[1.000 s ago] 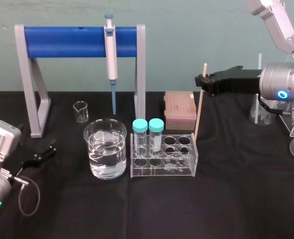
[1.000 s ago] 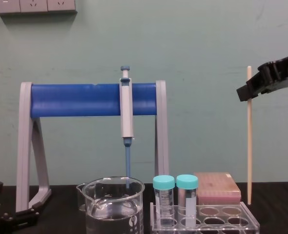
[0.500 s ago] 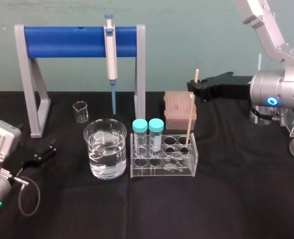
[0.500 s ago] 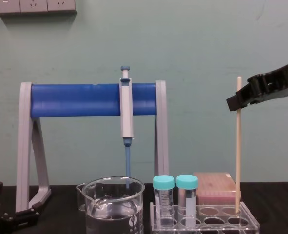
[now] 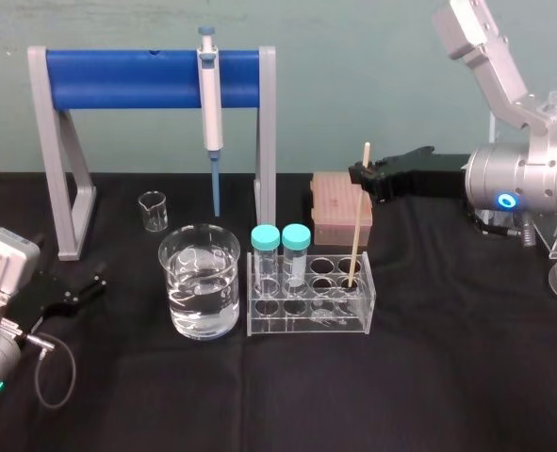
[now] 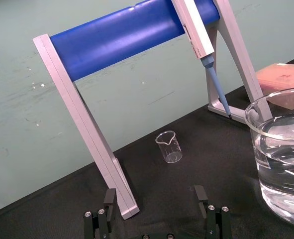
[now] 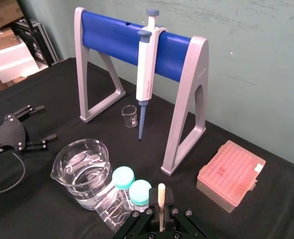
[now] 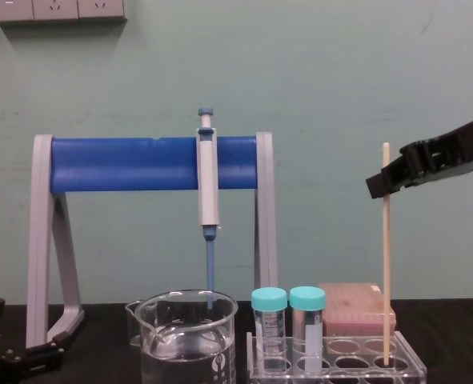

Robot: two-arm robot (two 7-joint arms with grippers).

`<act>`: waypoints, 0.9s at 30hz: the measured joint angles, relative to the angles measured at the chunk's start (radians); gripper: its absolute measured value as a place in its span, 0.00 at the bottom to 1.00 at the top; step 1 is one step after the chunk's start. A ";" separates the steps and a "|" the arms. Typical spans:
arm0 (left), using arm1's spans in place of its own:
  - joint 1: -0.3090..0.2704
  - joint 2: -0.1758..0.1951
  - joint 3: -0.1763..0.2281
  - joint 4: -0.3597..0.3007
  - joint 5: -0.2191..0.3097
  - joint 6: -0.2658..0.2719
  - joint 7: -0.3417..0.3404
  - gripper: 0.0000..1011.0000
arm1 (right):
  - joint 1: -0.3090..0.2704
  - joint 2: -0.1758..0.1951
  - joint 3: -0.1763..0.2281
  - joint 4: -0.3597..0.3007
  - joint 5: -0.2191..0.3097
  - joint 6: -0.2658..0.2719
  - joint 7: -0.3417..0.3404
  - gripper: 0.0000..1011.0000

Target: Hold the thermometer with one hand and immerse one end into the beaker, then reinsert it into the test tube rack.

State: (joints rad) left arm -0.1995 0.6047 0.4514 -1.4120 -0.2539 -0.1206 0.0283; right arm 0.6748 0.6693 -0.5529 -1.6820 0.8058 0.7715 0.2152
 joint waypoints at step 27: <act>0.000 0.000 0.000 0.000 0.000 0.000 0.000 0.99 | -0.014 -0.040 -0.033 0.090 -0.067 -0.046 0.048 0.05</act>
State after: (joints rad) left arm -0.1995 0.6047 0.4514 -1.4120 -0.2539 -0.1206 0.0283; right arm 0.6609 0.6289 -0.5860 -1.5921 0.7389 0.7252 0.2630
